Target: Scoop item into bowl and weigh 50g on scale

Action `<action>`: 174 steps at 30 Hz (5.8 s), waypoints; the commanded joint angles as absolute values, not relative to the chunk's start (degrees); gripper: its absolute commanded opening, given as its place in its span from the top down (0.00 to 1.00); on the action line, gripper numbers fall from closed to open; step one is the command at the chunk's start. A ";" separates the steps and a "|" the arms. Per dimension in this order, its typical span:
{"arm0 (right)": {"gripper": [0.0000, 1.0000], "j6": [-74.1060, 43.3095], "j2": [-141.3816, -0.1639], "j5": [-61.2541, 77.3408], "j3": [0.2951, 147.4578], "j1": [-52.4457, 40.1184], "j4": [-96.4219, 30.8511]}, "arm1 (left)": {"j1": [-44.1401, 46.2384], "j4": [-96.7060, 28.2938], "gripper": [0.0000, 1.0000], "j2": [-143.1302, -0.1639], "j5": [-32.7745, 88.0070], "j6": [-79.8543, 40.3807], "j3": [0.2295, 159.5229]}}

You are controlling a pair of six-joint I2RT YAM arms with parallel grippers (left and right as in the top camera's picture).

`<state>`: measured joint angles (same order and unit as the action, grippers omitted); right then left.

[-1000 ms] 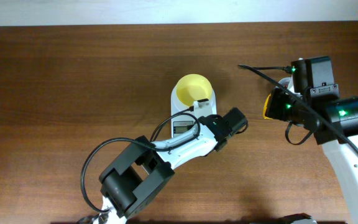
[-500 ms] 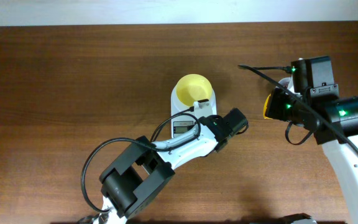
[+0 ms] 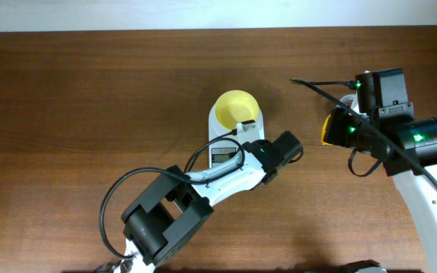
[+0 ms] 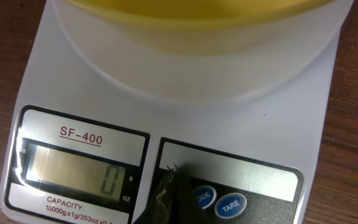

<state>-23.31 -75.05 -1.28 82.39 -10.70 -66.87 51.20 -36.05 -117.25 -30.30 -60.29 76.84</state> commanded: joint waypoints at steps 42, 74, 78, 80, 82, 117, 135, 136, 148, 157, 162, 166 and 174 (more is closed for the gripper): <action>0.96 -22.92 -74.41 -1.98 83.57 -10.87 -67.51 | 49.93 -36.88 1.00 -121.71 -26.74 -60.80 75.55; 0.96 -22.70 -74.41 -2.20 83.57 -10.87 -67.53 | 43.33 -58.08 0.01 -81.71 -19.59 -14.52 77.08; 0.96 -22.70 -74.41 -2.22 83.57 -10.87 -67.51 | 42.22 -58.19 0.01 -81.71 -11.14 -2.26 77.08; 0.96 -22.68 -74.41 -2.22 83.57 -10.87 -67.51 | 40.14 -58.24 0.01 -81.71 -4.71 3.09 77.08; 0.96 -22.68 -74.41 -2.24 83.57 -10.87 -67.51 | 36.27 -59.18 0.01 -81.71 4.91 12.86 77.08; 0.96 -22.92 -74.67 -1.98 83.57 -10.87 -68.99 | 24.43 -43.24 0.01 -68.53 14.17 17.65 60.84; 0.96 -22.94 -74.67 -1.76 83.57 -10.87 -69.25 | 24.45 -43.11 0.01 -68.55 14.17 17.65 60.84; 0.96 -22.94 -74.67 -1.74 83.57 -10.87 -69.41 | 24.45 -43.11 0.01 -68.55 14.17 17.65 60.84; 0.96 -21.21 -74.67 -2.04 83.57 -10.87 -69.67 | 24.45 -43.11 0.01 -68.55 14.17 17.65 60.84; 0.96 -14.96 -74.74 -2.48 83.57 -10.81 -69.38 | 24.45 -43.11 0.01 -68.55 14.17 17.65 60.84; 0.96 -7.05 -77.08 0.08 83.57 -1.65 -65.73 | 24.45 -43.11 0.01 -68.55 14.17 17.65 60.84; 0.96 2.59 -79.96 9.82 83.57 10.68 -65.65 | 24.45 -43.11 0.01 -68.55 14.17 17.65 60.84; 0.96 12.93 -91.29 19.57 83.57 21.43 -58.37 | 24.45 -43.11 0.01 -68.55 14.17 17.65 60.84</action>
<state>9.93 -88.73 14.22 82.52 20.14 -59.40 24.71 -43.22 -68.95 13.32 17.82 60.86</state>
